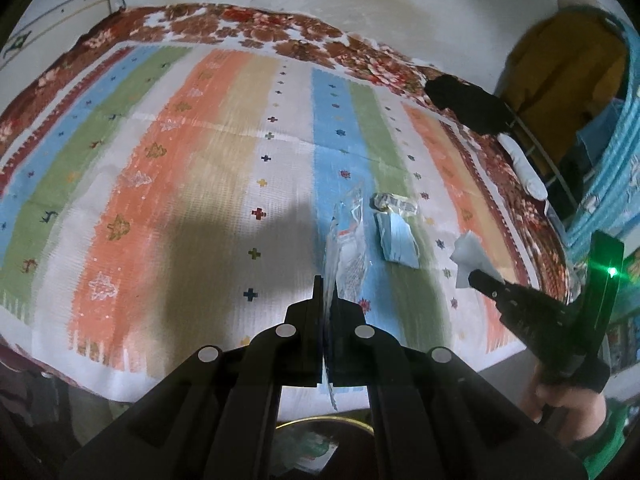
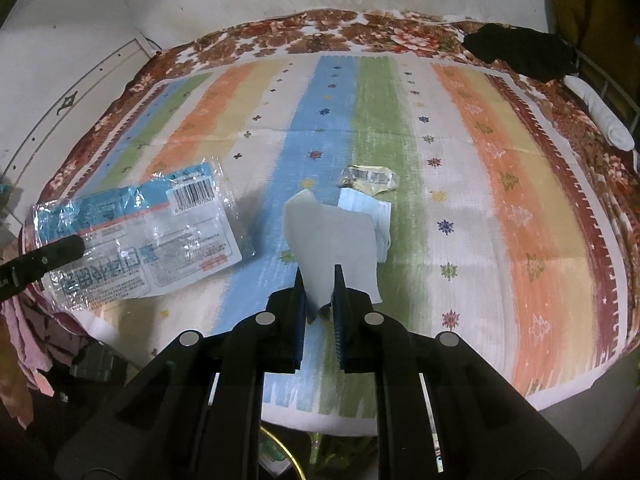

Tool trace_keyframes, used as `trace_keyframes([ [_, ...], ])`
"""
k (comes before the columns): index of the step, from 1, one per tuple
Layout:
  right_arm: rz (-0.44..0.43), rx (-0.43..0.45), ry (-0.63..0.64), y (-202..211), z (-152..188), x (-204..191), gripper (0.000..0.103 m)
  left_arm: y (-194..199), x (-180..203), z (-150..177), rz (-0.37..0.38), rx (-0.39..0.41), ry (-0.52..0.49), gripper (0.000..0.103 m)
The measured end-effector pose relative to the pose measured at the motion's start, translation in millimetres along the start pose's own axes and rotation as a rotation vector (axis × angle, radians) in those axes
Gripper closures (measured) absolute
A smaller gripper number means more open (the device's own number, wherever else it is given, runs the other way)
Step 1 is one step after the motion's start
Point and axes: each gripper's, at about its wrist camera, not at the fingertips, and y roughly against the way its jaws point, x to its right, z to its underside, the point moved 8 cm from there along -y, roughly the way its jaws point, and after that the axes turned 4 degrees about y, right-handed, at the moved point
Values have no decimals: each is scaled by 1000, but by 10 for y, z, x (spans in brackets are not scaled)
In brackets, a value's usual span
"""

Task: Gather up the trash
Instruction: 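Carry the packet and paper sheet over the black bin with both tools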

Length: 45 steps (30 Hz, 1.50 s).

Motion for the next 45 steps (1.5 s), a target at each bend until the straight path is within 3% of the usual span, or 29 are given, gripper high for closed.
trace_keyframes([
  [13,40,9,-3,219,210,-83,93,313,-38,241,-32,17,-94,103],
  [45,-84,60,8,875,1127,-757,93,684,73,1053,90,-57,-187,103],
])
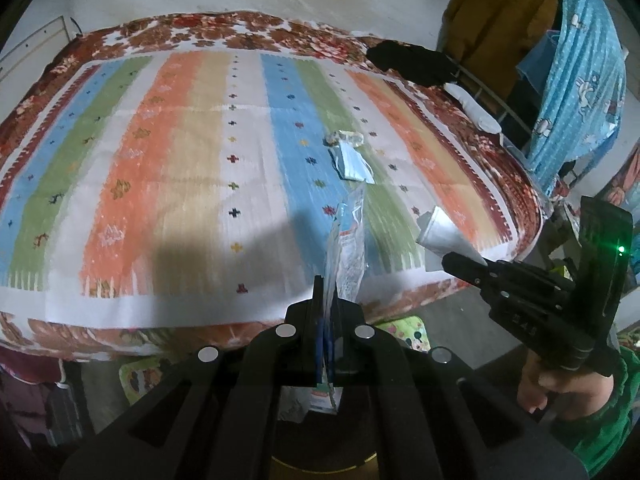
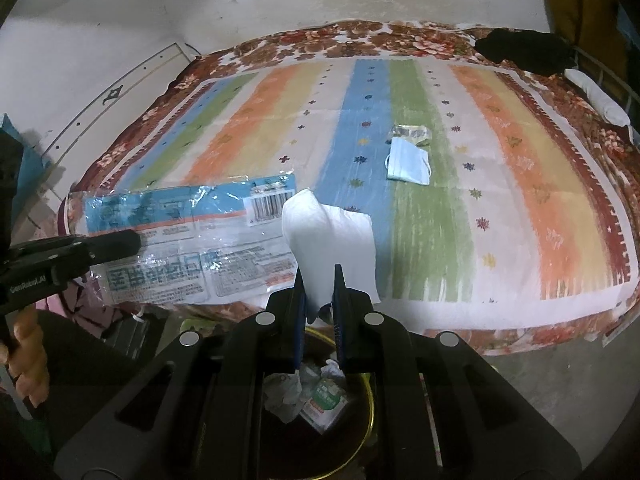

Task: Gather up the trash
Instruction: 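Carry the packet and paper sheet over the black bin with both tools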

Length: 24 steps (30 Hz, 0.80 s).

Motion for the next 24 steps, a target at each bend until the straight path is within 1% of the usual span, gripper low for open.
trace_keyframes([
  [9,-16,-17,-8,37,222,-88,93,45,25,261,39,-29,-5,103],
  [12,-16,-30,-10,32,318,-120,93,49,32,374,34,-47,-29,103],
  [17,-26,-70,-19,-16,508,-181,93,15,38,554,23,-101,-65,103],
  [20,-30,-83,-19,-33,578,-217,93,-11,32,632,33,-134,-56,103],
  [24,-45,-114,-32,-76,694,-247,93,-75,51,734,25,-174,-59,103],
])
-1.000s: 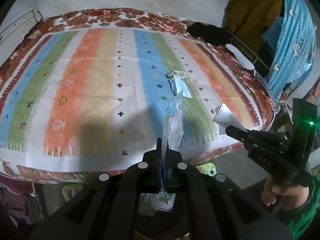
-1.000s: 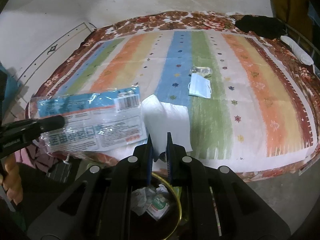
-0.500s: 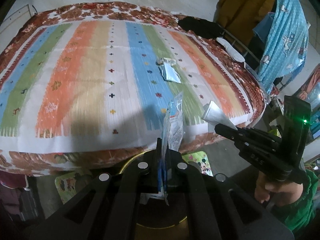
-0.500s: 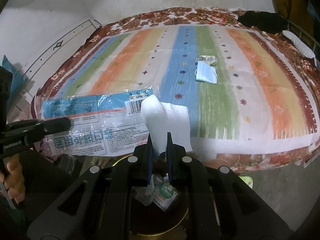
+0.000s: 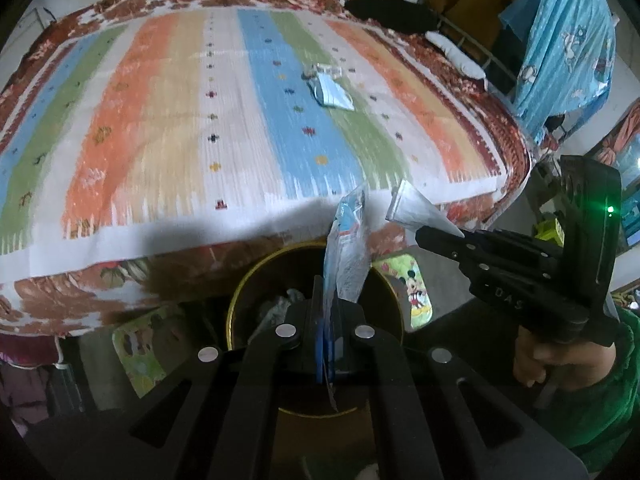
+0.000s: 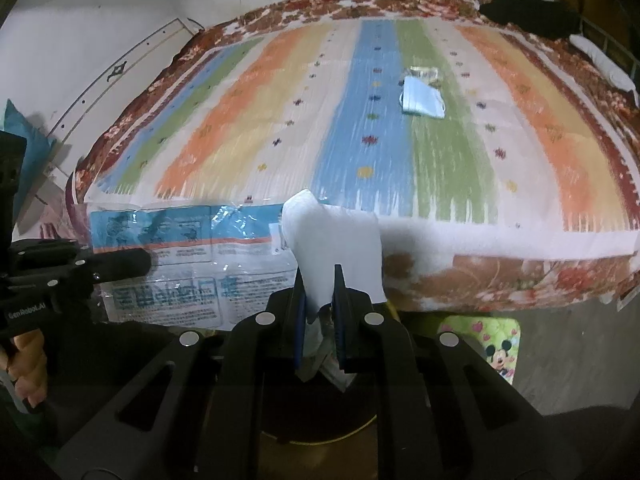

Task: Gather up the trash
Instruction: 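Open both tools to drop the packet and paper into the bin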

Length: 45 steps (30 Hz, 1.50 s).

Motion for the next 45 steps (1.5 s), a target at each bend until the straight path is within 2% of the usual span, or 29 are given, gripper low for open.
trace_keyframes([
  [5,-14,-41,-4,-82,151,-50,92,-187,-62,126,-18,-110,16,103],
  [10,-17,-98,-28,-213,287,-71,92,-346,-143,174,-38,-179,52,103],
  [18,-39,-197,-84,-447,406,-16,91,-671,-304,262,-60,-309,175,103],
  [21,-36,-229,-95,-544,449,-10,90,-753,-351,295,-76,-338,198,103],
  [28,-39,-282,-146,-702,521,77,90,-958,-393,344,-56,-403,266,103],
  [29,-39,-292,-149,-719,532,82,90,-1023,-413,351,-50,-423,293,100],
  [30,-39,-307,-153,-747,549,94,89,-1069,-422,356,-46,-438,308,83],
  [31,-35,-319,-159,-785,571,114,84,-1116,-452,359,-57,-444,323,60],
  [32,-23,-330,-168,-825,586,142,75,-1146,-496,348,-88,-433,325,54],
  [34,5,-335,-199,-889,587,215,66,-1158,-534,337,-144,-422,308,53],
  [36,21,-339,-213,-930,585,267,64,-1125,-546,319,-154,-409,311,50],
  [38,24,-343,-206,-961,577,259,57,-1050,-562,263,-183,-368,290,45],
  [39,23,-338,-200,-959,571,250,55,-1022,-563,243,-191,-356,286,41],
  [41,16,-324,-194,-934,537,235,43,-972,-583,215,-194,-339,288,39],
  [45,26,-298,-204,-876,427,296,37,-842,-640,12,-194,-266,301,29],
])
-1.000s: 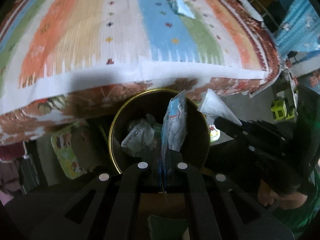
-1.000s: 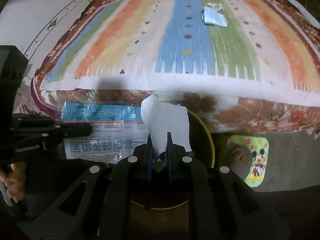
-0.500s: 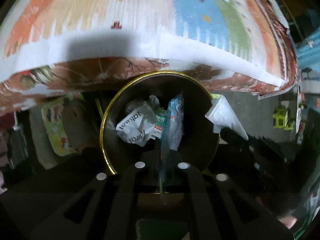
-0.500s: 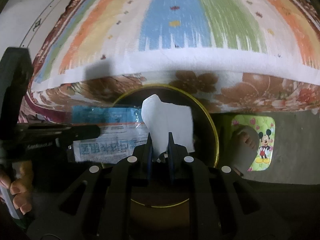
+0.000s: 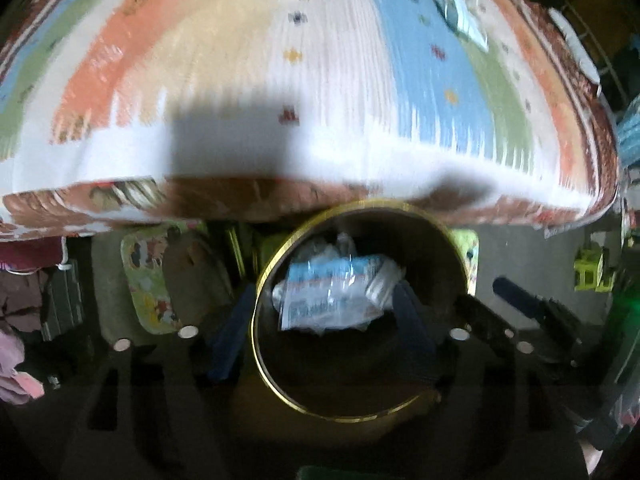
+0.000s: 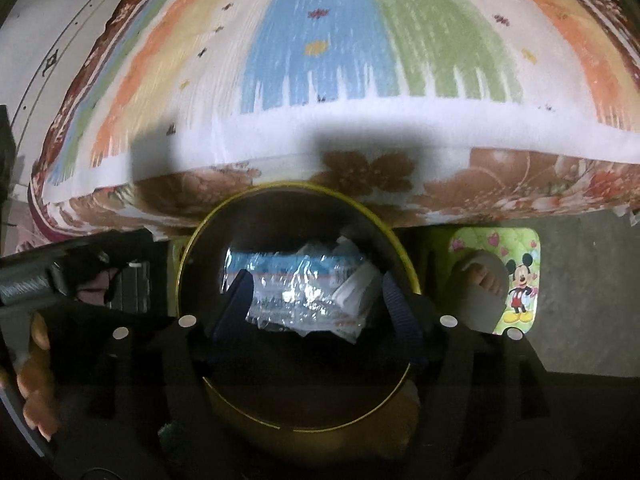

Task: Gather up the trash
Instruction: 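Open both tools to drop the packet and paper into the bin, then move both open tools back over the wrapper and blue mask on the blanket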

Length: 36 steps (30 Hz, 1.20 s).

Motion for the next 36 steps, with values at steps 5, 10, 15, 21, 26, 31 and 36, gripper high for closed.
trace_keyframes([
  [5,-15,57,-9,209,-156,13,28,170,44,-273,10,85,6,19],
  [10,22,96,10,344,-356,75,23,272,119,-511,-44,159,-51,16],
  [15,56,119,48,445,-632,130,18,446,156,-715,-30,273,-50,6],
  [21,61,154,58,535,-967,161,12,549,191,-952,-24,332,-49,6],
  [26,71,142,52,486,-1201,256,12,469,113,-1148,27,320,70,6],
  [31,93,183,44,525,-1450,368,9,494,271,-1404,-5,388,13,6],
  [36,128,215,41,493,-1737,507,9,519,415,-1665,-15,451,-45,6],
])
